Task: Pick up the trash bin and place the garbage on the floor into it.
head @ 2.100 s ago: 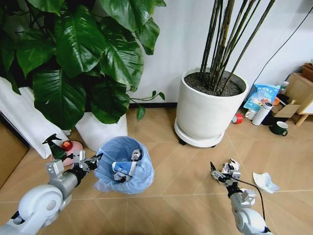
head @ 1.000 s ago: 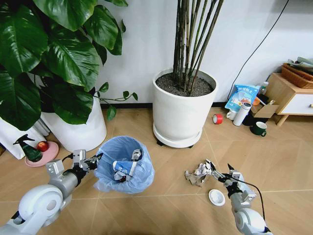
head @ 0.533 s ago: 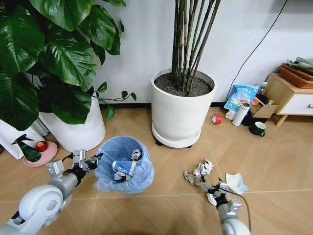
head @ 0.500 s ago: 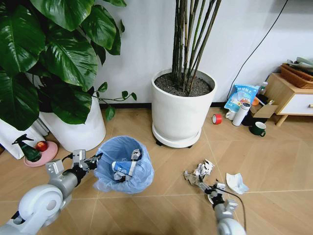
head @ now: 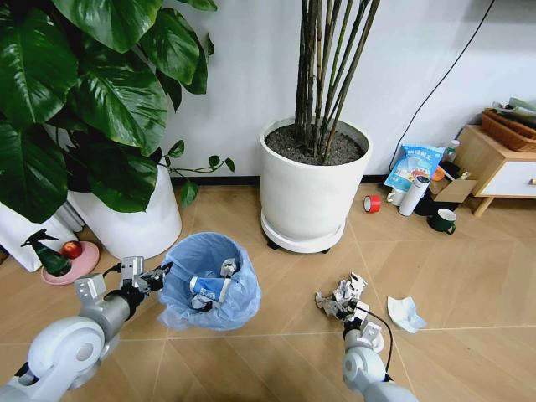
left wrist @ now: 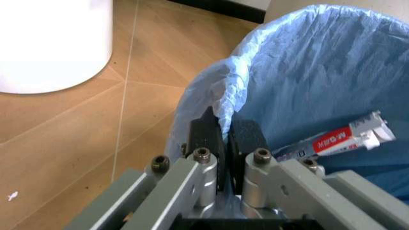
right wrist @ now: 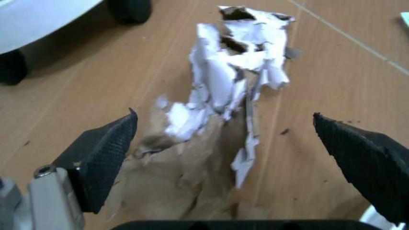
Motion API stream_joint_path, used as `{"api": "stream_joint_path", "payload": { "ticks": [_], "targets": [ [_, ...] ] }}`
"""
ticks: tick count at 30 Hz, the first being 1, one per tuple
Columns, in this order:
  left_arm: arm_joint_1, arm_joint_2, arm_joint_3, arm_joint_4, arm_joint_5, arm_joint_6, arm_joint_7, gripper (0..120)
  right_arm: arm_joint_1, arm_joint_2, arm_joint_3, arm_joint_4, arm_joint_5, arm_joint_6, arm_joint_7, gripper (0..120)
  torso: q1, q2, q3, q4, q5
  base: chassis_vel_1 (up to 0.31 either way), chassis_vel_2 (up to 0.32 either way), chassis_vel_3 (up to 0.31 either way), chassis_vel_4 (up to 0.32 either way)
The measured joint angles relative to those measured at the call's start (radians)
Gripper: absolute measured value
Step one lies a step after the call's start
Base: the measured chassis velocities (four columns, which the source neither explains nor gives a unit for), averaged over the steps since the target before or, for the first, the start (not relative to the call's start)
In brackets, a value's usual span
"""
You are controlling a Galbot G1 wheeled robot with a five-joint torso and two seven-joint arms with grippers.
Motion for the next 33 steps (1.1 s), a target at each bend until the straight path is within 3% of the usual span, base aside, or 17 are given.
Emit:
{"api": "stream_joint_path", "payload": {
  "ticks": [8,11,13,16,21,23,27,33],
  "targets": [
    [-0.007,-0.001,0.008,0.009,0.0,0.0,0.0,0,0.034,-0.036,-0.024,-0.023,0.078,-0.025,-0.026,71,0.0,0.0,0.0,0.0,0.0,0.0,0.0,0.0,0.0],
    [-0.009,-0.001,0.009,0.013,0.0,0.0,0.0,0,0.054,-0.043,-0.043,-0.042,0.096,-0.034,-0.038,54,0.0,0.0,0.0,0.0,0.0001,0.0,0.0,0.0,0.0],
    [-0.01,0.0,0.009,0.014,0.0,0.001,0.0,0,0.061,-0.044,-0.046,-0.048,0.098,-0.034,-0.038,51,0.0,0.0,0.0,0.0,0.0,0.0,0.0,0.0,0.0],
    [-0.01,0.001,0.009,0.015,-0.001,0.001,0.0,0,0.077,-0.044,-0.056,-0.061,0.108,-0.042,-0.038,36,0.0,0.0,0.0,0.0001,0.0001,0.0,0.0,0.0,0.0],
    [-0.011,0.003,0.009,0.019,-0.002,0.001,0.0,0,0.085,-0.043,-0.06,-0.074,0.108,-0.045,-0.037,23,0.0,0.0,0.0,0.0,0.0,0.0,0.0,0.0,0.0],
    [-0.014,0.005,0.009,0.021,-0.004,0.001,0.001,0,0.089,-0.043,-0.062,-0.078,0.11,-0.05,-0.033,11,0.0,0.0,0.0,0.0001,0.0,0.0,0.0,0.0,0.0],
    [-0.018,0.006,0.012,0.023,-0.006,0.001,0.001,0,0.092,-0.042,-0.062,-0.083,0.111,-0.052,-0.029,0,0.0,0.0,0.0,0.0,0.0001,0.0,0.0,0.0,0.0],
    [-0.018,0.014,0.014,0.026,-0.011,0.001,0.003,0,0.081,-0.051,-0.054,-0.062,0.104,-0.049,-0.034,0,0.0,0.0,0.0,0.0,0.0002,0.0,0.0,0.0,0.0]
  ]
}}
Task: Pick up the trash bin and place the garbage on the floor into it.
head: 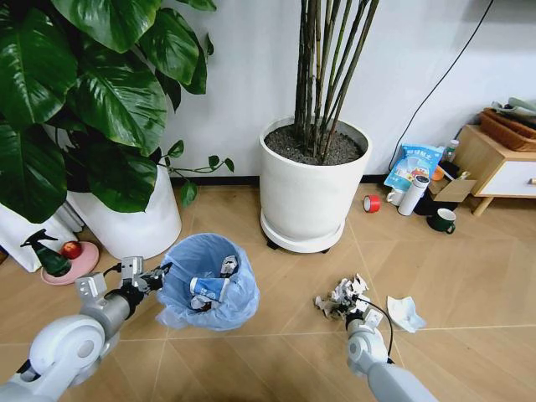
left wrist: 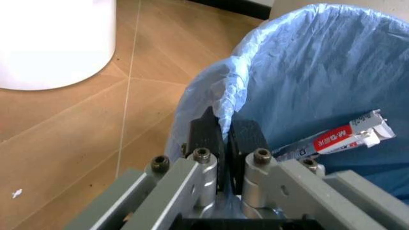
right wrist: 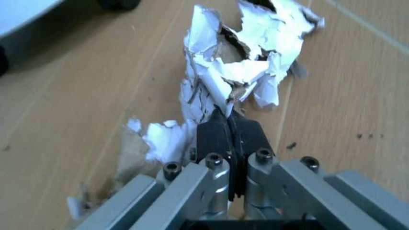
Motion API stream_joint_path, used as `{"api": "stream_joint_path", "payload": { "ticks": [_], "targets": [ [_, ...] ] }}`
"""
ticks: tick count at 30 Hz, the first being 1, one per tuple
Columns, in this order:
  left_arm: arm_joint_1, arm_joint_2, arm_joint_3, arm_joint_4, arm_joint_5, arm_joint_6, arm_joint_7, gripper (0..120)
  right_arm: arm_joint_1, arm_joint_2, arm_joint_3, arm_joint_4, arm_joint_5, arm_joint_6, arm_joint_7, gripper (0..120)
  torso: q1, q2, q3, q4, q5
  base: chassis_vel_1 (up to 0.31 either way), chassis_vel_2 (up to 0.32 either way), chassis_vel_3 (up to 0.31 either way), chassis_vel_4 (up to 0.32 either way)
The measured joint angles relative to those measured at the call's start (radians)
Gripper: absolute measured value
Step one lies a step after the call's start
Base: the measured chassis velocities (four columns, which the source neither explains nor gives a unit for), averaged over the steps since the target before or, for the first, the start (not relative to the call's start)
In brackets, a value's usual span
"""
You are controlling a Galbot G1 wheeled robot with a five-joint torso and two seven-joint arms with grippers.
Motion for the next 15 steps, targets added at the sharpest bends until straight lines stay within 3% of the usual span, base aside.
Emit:
{"api": "stream_joint_path", "payload": {
  "ticks": [5,10,15],
  "targets": [
    [0.006,0.006,0.01,0.003,0.0,0.0,0.005,0,-0.06,-0.079,0.012,0.15,-0.023,0.039,-0.078,0,0.0,0.0,0.0,0.0002,0.0,0.0,0.0,0.0,0.0],
    [-0.013,0.023,0.033,0.015,-0.005,-0.002,0.007,0,-0.145,-0.243,0.017,0.366,-0.091,0.17,-0.342,0,0.0,0.0,0.0,-0.0004,0.0,0.0,0.0,0.0,0.0],
    [-0.023,0.038,0.059,0.022,-0.008,-0.003,0.01,0,-0.152,-0.321,0.021,0.513,-0.11,0.242,-0.519,0,0.0,0.0,0.0,0.0,-0.0001,0.0,0.0,0.0,0.0]
  ]
}}
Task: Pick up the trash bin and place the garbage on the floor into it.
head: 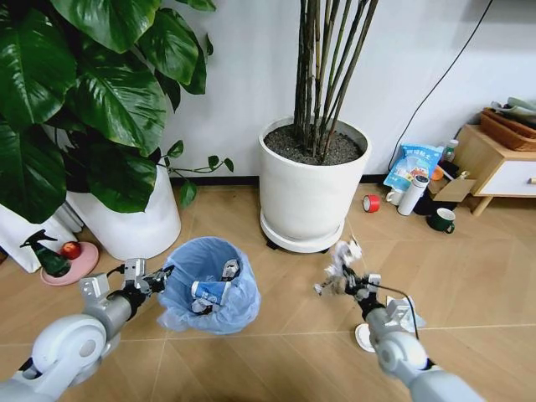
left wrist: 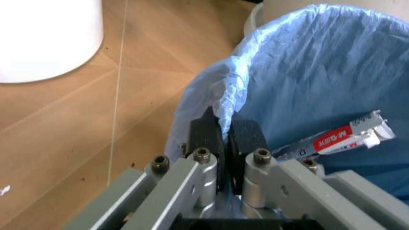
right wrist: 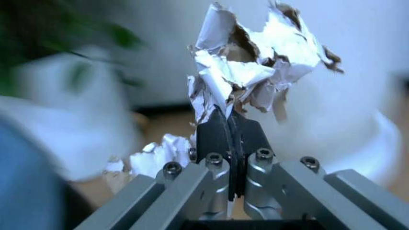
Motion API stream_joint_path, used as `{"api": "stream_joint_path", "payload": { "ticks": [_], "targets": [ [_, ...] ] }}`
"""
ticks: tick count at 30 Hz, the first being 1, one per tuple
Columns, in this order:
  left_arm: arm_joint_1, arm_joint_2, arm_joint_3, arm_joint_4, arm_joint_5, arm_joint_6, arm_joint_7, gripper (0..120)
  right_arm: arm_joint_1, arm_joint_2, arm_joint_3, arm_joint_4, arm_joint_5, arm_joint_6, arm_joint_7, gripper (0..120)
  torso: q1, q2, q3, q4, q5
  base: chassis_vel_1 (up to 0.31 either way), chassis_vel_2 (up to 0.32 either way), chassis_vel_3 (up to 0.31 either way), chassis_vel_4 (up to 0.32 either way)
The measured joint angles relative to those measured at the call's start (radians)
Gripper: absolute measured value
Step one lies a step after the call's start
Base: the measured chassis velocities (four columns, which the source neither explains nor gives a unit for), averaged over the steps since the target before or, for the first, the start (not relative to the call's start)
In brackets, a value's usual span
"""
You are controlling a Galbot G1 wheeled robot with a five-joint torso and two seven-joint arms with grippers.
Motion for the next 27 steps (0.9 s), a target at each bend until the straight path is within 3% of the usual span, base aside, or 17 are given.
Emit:
{"api": "stream_joint_path", "payload": {
  "ticks": [11,16,27],
  "targets": [
    [-0.031,0.019,0.053,0.012,0.001,-0.003,0.006,0,0.166,-0.041,-0.086,0.091,0.036,0.135,-0.288,0,0.0,0.0,0.0,0.0002,0.0,0.0,0.0,0.0,0.0],
    [-0.048,0.03,0.074,0.013,0.001,-0.005,0.014,0,0.289,-0.029,-0.172,0.053,0.081,0.143,-0.431,0,0.0,0.0,0.0,0.0002,-0.0001,0.0,0.0,0.0,0.0],
    [-0.073,0.034,0.095,0.011,0.004,-0.009,0.034,0,0.462,0.034,-0.312,-0.063,0.101,0.13,-0.555,0,0.0,0.0,0.0,0.0001,-0.0002,0.0,0.0,0.0,0.0]
  ]
}}
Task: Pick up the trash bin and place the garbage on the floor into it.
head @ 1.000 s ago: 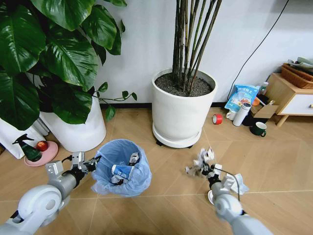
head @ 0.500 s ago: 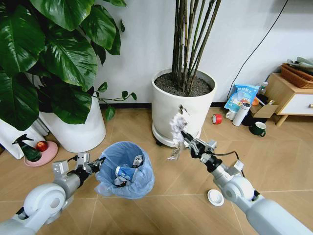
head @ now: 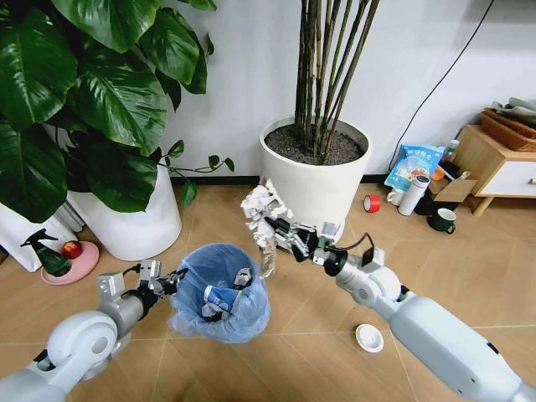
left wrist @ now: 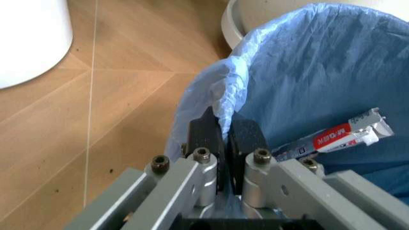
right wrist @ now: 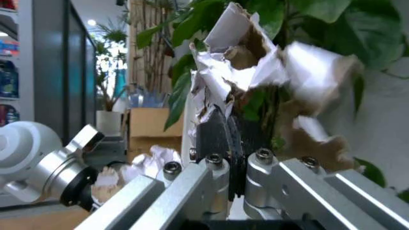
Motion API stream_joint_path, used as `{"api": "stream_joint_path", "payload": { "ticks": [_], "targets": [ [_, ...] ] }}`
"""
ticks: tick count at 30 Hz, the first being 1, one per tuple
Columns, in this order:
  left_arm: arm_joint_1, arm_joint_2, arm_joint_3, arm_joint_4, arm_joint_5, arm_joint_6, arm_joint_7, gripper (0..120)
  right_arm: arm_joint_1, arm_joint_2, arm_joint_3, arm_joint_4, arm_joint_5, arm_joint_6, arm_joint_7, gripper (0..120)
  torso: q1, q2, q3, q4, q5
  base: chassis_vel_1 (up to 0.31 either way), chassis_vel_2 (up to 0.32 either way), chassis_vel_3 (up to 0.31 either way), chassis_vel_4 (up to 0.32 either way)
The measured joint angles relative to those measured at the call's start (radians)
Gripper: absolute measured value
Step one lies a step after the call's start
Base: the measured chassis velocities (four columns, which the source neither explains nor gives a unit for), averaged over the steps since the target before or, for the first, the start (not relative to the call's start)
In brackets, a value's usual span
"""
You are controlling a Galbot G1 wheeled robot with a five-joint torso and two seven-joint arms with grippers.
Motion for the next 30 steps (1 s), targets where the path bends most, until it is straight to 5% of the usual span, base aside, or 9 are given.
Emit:
{"api": "stream_joint_path", "payload": {
  "ticks": [20,30],
  "targets": [
    [-0.023,0.006,-0.008,-0.005,-0.021,0.0,0.003,0,0.073,0.081,-0.09,-0.166,-0.04,-0.003,-0.077,2,0.0,0.0,0.0,0.0,0.0,0.0,0.0,0.0,0.0],
    [-0.041,-0.005,-0.003,0.0,-0.029,0.0,0.002,0,0.066,0.077,-0.098,-0.18,-0.065,-0.015,-0.082,36,0.0,0.0,0.0,-0.0001,0.0,0.0,0.0,0.0,0.0]
  ]
}}
